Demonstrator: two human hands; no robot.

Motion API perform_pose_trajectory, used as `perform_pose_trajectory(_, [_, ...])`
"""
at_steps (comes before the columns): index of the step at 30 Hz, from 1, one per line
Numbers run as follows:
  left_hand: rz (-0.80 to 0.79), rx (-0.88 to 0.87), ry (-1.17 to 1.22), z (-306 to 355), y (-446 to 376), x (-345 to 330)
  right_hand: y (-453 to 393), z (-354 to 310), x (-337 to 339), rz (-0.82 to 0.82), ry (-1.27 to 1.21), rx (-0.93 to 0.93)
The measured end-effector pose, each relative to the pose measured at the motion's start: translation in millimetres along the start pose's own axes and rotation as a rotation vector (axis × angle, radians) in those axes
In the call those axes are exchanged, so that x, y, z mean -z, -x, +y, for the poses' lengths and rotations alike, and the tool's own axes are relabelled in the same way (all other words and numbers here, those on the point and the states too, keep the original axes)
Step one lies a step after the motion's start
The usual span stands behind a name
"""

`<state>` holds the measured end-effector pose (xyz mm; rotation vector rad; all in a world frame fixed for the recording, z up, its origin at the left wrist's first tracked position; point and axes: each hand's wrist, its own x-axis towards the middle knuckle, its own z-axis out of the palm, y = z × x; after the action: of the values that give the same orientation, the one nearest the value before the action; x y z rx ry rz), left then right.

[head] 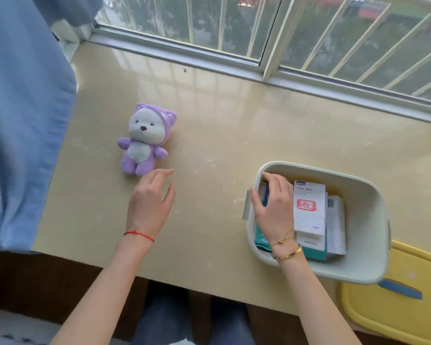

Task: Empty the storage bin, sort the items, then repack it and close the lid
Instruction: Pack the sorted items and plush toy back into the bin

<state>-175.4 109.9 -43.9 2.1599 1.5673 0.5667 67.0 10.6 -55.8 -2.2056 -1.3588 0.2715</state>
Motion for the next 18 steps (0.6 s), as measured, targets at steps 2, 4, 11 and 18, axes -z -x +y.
perform_pose_trajectory(2, [0.015,0.021,-0.031,-37,-10,19,-5,-30,-23,-0.008,0.005,0.013])
perform_pose_trajectory(4, [0.025,0.028,-0.053,-73,-21,37,-11,-61,-48,-0.028,-0.002,0.02])
perform_pose_trajectory(11, [0.011,0.039,-0.108,-183,-43,82,-39,-153,-158,-0.194,-0.141,-0.106])
perform_pose_trajectory(18, [-0.059,0.063,-0.093,-242,-51,84,-76,-195,-247,-0.348,-0.226,-0.407])
